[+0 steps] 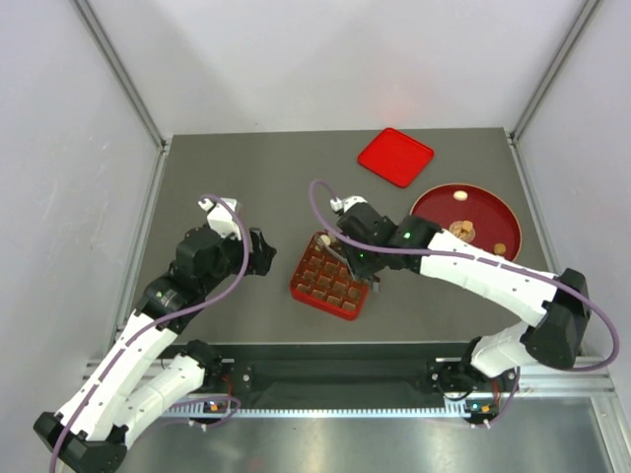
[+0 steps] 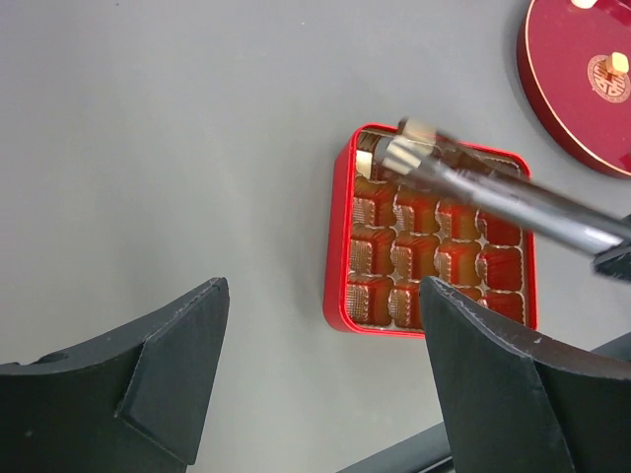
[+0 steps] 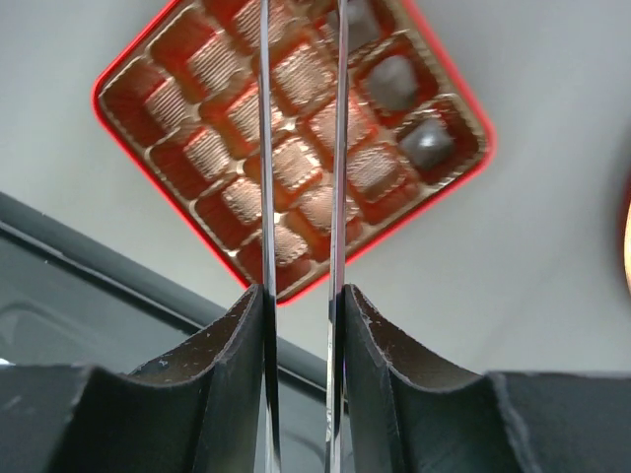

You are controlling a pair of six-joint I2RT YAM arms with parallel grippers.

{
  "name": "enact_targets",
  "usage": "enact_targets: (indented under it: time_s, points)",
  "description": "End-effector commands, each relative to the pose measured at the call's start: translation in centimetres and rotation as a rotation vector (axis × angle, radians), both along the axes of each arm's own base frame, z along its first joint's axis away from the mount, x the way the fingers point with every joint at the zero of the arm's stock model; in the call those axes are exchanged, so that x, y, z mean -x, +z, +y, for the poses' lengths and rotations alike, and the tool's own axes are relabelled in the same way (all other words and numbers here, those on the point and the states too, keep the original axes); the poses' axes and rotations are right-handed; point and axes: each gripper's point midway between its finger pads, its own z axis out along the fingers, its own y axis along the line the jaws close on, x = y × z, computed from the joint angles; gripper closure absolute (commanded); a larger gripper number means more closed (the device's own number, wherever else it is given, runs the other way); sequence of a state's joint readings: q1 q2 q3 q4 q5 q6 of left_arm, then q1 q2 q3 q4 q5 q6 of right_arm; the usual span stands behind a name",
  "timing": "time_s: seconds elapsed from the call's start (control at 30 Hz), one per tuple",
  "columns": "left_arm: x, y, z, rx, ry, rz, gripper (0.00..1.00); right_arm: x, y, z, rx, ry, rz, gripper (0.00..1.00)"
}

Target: Pack the chocolate

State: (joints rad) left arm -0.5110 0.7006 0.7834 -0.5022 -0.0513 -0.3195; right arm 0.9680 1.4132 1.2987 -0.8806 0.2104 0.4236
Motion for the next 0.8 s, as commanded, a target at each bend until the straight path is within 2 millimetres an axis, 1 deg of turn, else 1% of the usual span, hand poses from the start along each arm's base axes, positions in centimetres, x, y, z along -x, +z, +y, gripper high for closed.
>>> enact_targets:
  time_s: [0.0, 0.1, 0.3, 0.53, 0.63, 0.77]
  points:
    - [-0.2, 0.8, 0.3, 0.009, 0.018, -0.031, 0.17, -0.4, 1.9, 3.1, -0.087, 0.002, -0.036, 0.74]
    - [-0.1, 0.9, 0.4, 0.008, 0.022, -0.033, 0.17, 0.1, 1.5, 4.0, -0.102, 0.019, -0.019, 0.73]
    - [-0.1, 1.0, 0.4, 0.010, 0.022, -0.037, 0.17, 1.0, 1.5, 4.5, -0.111, 0.036, -0.004, 0.73]
    - [-0.1, 0.9, 0.3, 0.009, 0.020, -0.032, 0.17, 1.5, 0.9, 4.2, -0.096, 0.030, 0.006, 0.68]
    - [-0.1, 1.0, 0.4, 0.011, 0.021, -0.037, 0.17, 1.4, 1.1, 4.1, -0.095, 0.023, -0.001, 0.64]
    - [-0.1, 0.9, 0.3, 0.011, 0.020, -0.034, 0.17, 1.3, 1.8, 3.9, -0.100, 0.015, -0.018, 0.62]
